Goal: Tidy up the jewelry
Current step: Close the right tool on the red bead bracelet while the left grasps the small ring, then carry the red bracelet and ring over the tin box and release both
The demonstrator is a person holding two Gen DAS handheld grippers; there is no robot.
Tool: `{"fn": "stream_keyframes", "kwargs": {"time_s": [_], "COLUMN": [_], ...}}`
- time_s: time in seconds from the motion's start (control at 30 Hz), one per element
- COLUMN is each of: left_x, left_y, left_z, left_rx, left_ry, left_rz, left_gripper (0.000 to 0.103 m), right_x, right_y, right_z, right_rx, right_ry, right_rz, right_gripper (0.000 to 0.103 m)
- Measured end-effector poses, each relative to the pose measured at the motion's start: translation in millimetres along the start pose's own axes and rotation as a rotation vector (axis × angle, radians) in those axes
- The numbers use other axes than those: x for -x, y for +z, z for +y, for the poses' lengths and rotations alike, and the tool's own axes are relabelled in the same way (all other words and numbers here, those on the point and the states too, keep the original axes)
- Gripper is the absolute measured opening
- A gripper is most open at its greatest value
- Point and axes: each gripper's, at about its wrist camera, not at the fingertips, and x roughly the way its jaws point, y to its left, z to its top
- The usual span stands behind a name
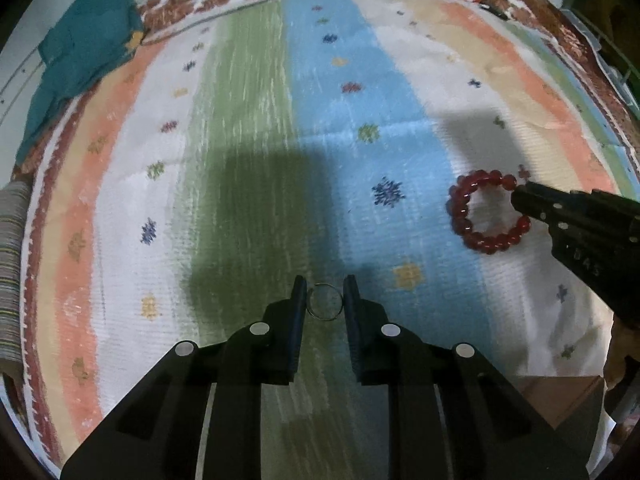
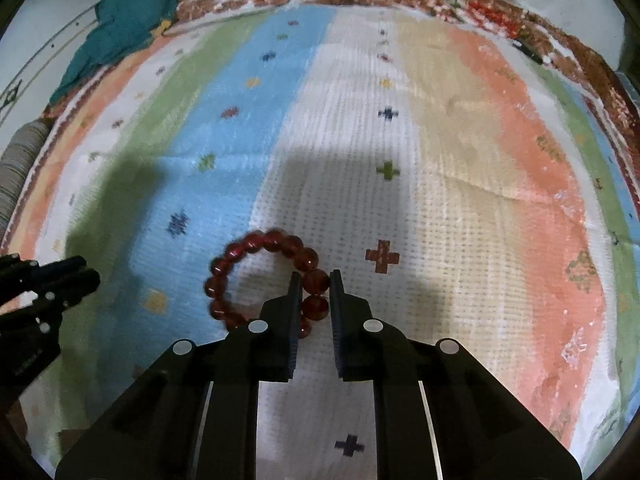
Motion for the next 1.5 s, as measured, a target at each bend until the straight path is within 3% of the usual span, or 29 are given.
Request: {"fn": "stream_keyframes", "kwargs": {"time_s": [0.33, 0.63, 1.5], "left_x": [46, 78, 128], "left_y": [-7, -11, -38], "left_z": [-15, -25, -36], "left_rx": [-0.037, -0.059, -0.067], "left_ry": [-0.057, -0.066, -0.125], "left_rz": [-0.094, -0.15, -0.221], "left_gripper": [0.018, 0.018, 0.018], "right_x": [53, 78, 144], "right_y": [-4, -15, -54], "right_z": [7, 2, 4], "right_rx": [-0.024, -0.031, -0.013], "right_ry": [-0.003, -0.028, -0.002], "right_rz": [-0.105, -0.141, -0.238], "right_gripper": [0.014, 0.014, 0.014]}}
